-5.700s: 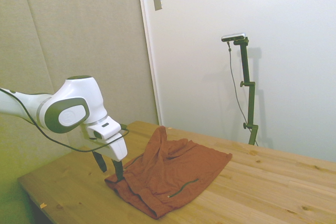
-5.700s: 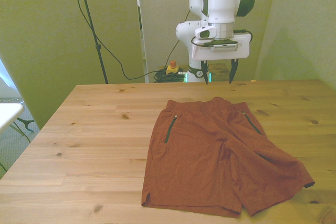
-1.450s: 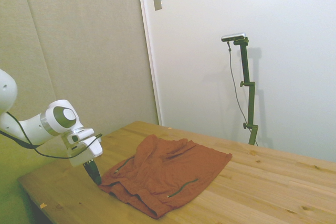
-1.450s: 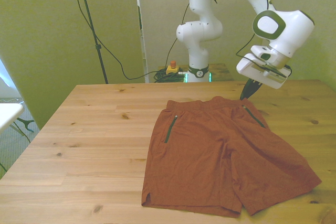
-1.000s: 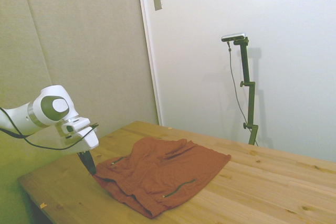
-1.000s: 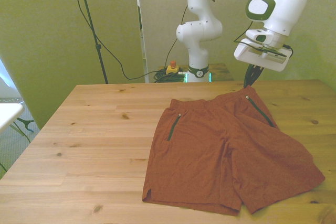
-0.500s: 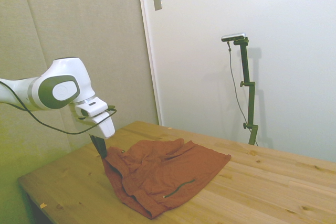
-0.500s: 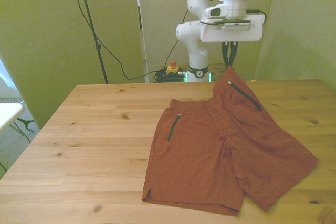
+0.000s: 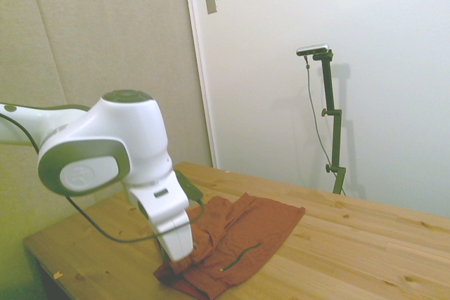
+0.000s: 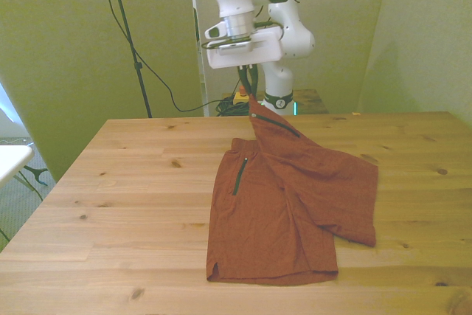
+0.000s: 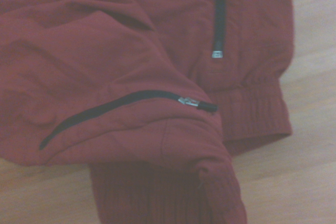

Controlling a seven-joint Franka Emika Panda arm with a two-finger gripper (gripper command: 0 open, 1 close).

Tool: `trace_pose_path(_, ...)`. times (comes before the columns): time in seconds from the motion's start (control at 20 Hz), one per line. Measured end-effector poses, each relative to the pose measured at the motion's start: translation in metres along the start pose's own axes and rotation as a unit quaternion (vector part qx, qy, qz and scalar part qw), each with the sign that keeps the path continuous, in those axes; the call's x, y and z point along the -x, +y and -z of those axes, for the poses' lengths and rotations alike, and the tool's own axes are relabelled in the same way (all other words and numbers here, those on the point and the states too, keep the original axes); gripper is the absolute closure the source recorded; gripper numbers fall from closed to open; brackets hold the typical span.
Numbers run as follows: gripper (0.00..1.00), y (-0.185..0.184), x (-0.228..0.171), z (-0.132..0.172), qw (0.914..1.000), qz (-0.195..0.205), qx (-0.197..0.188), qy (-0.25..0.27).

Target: Fold the shorts

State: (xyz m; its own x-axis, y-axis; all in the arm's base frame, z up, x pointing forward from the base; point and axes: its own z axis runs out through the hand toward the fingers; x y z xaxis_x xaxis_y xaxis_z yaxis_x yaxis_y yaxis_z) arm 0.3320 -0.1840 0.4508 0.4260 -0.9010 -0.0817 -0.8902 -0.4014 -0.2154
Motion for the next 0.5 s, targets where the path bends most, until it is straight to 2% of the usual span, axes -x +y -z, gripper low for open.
trace_pose_path(0.1,1.00,0.014,-0.021,-0.010,0.9997,-0.002,-0.019,-0.013)
trace_pose_path(0.3,1.00,0.010,-0.051,-0.013,0.9980,0.011,-0.054,-0.032)
trace_pose_path(0.35,0.00,0.010,-0.059,-0.012,0.9974,0.014,-0.063,-0.033)
trace_pose_path(0.5,0.00,0.011,-0.075,-0.020,0.9964,0.015,-0.072,-0.043)
